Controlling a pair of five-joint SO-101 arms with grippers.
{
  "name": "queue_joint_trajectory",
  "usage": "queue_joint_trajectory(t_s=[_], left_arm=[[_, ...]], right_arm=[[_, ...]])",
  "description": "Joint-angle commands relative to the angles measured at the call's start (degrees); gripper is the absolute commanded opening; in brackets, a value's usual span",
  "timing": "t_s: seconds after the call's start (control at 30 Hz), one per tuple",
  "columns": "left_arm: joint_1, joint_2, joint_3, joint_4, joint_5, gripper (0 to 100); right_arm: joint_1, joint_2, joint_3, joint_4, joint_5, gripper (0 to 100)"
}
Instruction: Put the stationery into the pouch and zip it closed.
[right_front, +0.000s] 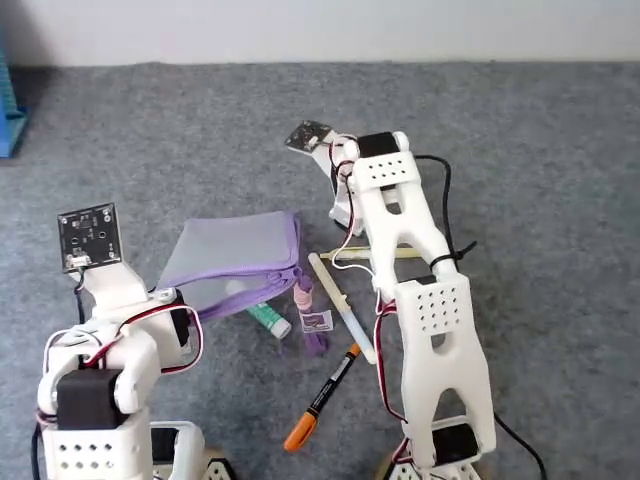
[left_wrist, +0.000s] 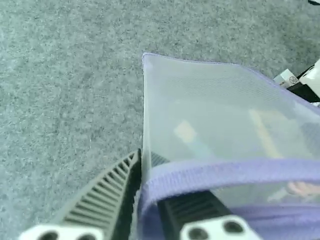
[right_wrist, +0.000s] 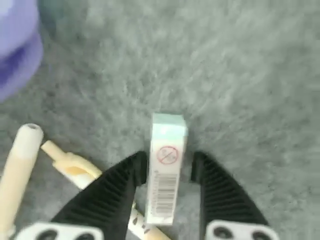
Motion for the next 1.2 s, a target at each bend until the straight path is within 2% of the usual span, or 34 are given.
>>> queue_joint_trajectory(t_s=[0.0, 0.27, 0.33, 0.4, 0.5, 0.57, 0.77, 0.9, 1.0, 1.17], left_arm=[[0.0, -0.7, -3.2, 0.1, 0.8, 1], [0.0, -0.7, -3.1, 0.1, 0.8, 1], [0.0, -0.7, -3.1, 0.1, 0.8, 1], [0.0, -0.7, -3.1, 0.1, 0.8, 1], [0.0, -0.7, -3.1, 0.2, 0.8, 1], [0.0, -0.7, -3.1, 0.2, 0.8, 1], [0.0, -0.7, -3.6, 0.5, 0.8, 1], [0.4, -0.6, -9.9, 2.5, 0.7, 1], [1.7, 1.0, -12.7, 2.9, 0.5, 1], [1.8, 14.5, -18.4, 7.3, 0.7, 1]], right_arm=[[-0.7, -0.3, -0.9, 0.1, 0.3, 18.1], [-1.7, 1.8, -1.0, 0.0, 0.4, 17.2], [-1.5, 2.5, -1.0, 0.3, 0.4, 11.2], [-1.5, 2.4, -1.0, 0.6, 0.4, 1.2], [-1.5, 0.2, -1.0, 3.5, 0.3, 3.0], [-1.5, -1.9, -1.0, 6.6, 0.0, 0.4], [-1.4, -9.6, -1.0, 16.5, -11.7, 0.8], [-1.0, -16.9, -0.3, 16.9, -19.4, 0.8], [-1.6, -24.2, 3.8, 16.9, -20.8, 0.8], [-2.5, -38.3, 14.6, 16.9, -21.4, 0.8]])
